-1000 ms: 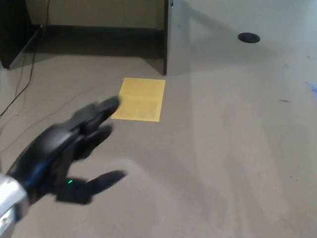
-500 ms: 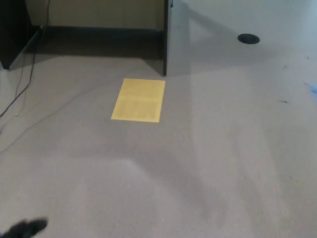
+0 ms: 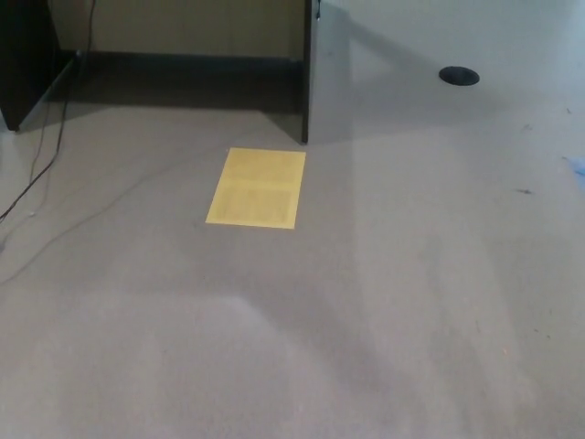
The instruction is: There is a tripod standing in front of the robot and the robot extends its left arm to grab it. It lifts the tripod and passes it to a person.
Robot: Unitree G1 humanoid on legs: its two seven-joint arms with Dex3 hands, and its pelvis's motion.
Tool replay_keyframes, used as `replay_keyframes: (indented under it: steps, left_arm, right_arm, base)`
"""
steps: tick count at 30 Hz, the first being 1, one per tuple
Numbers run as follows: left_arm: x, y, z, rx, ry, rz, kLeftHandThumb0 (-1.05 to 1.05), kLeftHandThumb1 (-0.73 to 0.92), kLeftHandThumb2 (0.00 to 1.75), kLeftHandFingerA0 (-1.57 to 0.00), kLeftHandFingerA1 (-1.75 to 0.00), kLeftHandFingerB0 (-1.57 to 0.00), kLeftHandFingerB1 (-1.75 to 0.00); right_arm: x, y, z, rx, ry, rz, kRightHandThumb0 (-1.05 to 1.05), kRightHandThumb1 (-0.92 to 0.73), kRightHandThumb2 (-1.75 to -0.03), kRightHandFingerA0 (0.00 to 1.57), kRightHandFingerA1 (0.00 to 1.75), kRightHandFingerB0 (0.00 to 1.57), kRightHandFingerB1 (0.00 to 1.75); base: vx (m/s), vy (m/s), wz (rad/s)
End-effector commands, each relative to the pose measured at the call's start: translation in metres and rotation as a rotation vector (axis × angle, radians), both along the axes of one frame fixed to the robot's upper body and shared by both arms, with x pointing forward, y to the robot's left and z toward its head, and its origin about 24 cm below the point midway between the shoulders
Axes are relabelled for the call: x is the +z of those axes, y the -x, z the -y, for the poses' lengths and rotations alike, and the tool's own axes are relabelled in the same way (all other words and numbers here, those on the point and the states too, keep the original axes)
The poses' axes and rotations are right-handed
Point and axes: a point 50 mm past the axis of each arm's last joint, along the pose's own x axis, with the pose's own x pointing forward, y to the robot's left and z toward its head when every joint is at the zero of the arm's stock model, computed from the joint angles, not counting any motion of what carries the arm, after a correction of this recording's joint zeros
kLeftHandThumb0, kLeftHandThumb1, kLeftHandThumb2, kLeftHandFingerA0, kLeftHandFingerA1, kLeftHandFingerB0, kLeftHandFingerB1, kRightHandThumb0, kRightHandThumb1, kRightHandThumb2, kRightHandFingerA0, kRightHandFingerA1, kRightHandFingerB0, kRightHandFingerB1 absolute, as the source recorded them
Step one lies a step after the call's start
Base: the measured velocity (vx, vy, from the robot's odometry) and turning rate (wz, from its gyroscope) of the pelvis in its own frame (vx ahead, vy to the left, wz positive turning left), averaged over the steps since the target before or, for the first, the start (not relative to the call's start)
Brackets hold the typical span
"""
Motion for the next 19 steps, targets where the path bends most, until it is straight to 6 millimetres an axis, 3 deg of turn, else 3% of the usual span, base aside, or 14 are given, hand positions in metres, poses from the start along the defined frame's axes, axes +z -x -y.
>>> replay_keyframes:
  steps: [1, 13, 16, 17, 19]
  left_arm:
    - [0.0052, 0.0135, -0.0174, -0.149, -0.214, 0.130, -0.65, 0.57, 0.83, -0.31, -0.48, -0.12, -0.39]
    - [0.0028, 0.0137, -0.0176, -0.163, -0.213, 0.150, -0.62, 0.57, 0.82, -0.29, -0.46, -0.12, -0.38]
    - [0.0028, 0.0080, -0.0172, -0.165, -0.233, 0.159, -0.64, 0.57, 0.83, -0.31, -0.47, -0.14, -0.39]
    - [0.0026, 0.0077, -0.0172, -0.161, -0.229, 0.162, -0.62, 0.56, 0.81, -0.30, -0.46, -0.14, -0.39]
    - [0.0022, 0.0074, -0.0171, -0.155, -0.223, 0.167, -0.62, 0.56, 0.82, -0.30, -0.47, -0.14, -0.39]
  right_arm:
    - [-0.0045, 0.0259, 0.0137, -0.057, 0.039, -0.016, -0.62, -0.84, -0.67, 0.40, 0.34, 0.27, 0.30]
    - [-0.0052, 0.0304, 0.0141, -0.085, 0.027, -0.017, -0.60, -0.79, -0.65, 0.42, 0.34, 0.28, 0.30]
    - [-0.0027, 0.0220, 0.0140, -0.088, 0.026, -0.009, -0.57, -0.79, -0.65, 0.40, 0.34, 0.28, 0.30]
    - [-0.0024, 0.0212, 0.0140, -0.083, 0.028, -0.010, -0.56, -0.82, -0.65, 0.49, 0.36, 0.28, 0.30]
    - [-0.0020, 0.0205, 0.0140, -0.071, 0.034, -0.011, -0.56, -0.82, -0.65, 0.50, 0.37, 0.30, 0.31]
  base:
    - [0.00, 0.000, 0.00]
    - [0.00, 0.000, 0.00]
    - [0.00, 0.000, 0.00]
    - [0.00, 0.000, 0.00]
    - [0.00, 0.000, 0.00]
